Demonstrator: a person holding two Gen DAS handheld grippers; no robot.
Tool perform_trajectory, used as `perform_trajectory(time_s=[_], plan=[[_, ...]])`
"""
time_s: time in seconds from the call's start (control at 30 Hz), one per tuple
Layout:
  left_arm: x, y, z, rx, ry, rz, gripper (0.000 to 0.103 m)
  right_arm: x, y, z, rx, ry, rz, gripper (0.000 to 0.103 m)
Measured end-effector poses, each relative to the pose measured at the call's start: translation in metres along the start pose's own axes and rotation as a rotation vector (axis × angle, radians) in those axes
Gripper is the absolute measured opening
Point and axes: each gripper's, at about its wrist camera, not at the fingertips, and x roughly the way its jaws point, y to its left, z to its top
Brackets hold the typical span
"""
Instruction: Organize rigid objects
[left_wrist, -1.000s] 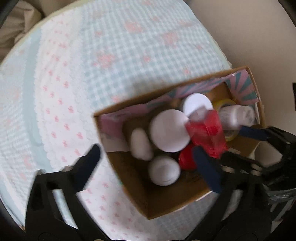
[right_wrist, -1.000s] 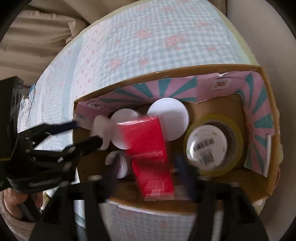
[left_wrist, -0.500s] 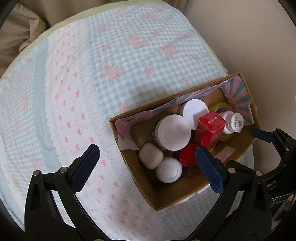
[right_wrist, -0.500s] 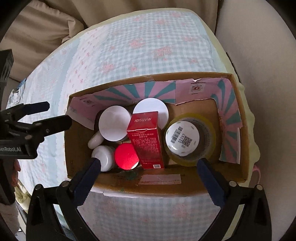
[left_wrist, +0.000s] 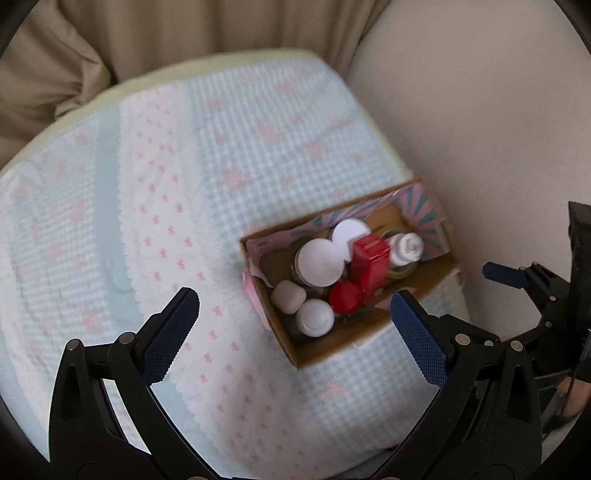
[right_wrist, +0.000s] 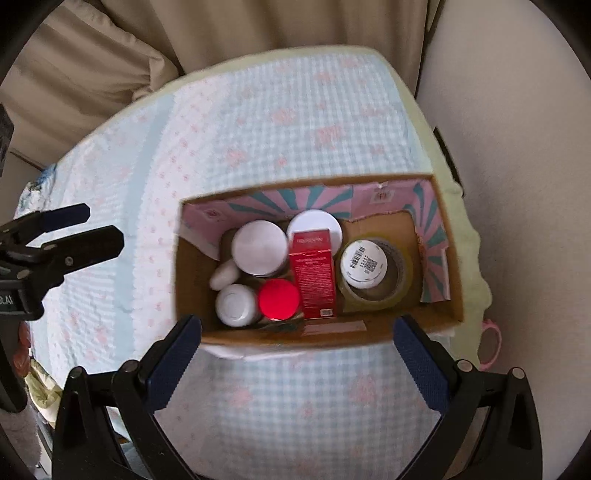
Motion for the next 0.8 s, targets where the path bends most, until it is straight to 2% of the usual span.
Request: perform_trajectory(time_s=[0.23, 0.33, 0.47, 0.63, 0.8], plan=[[-0.139, 0.023, -0.03, -0.002, -0.213, 0.04, 0.103, -0.106, 0.062, -0.003, -0.08, -0.172, -0.026, 0.103], [-0.199, 0.04, -0.057, -0.033, -0.322, 0.079, 0.103, -0.153, 0.094, -0.007, -0.096, -0.264, -0.014, 0.103], [-0.258, 0.059, -0.094, -0.053, -0.429, 0.139, 0.103, -0.202, 0.134, -0.018, -0.085, -0.373, 0.001, 0.103], [-0.305, 0.076, -0.132, -0.107, -0.534, 0.225, 0.103, -0.238, 0.173, -0.038, -0.108, -0.482, -0.019, 0.103], [-0.323, 0.085, -0.164, -0.131, -0.586, 0.258, 0.103, -0.252, 0.199, -0.057, -0.129, -0.554, -0.052, 0.103]])
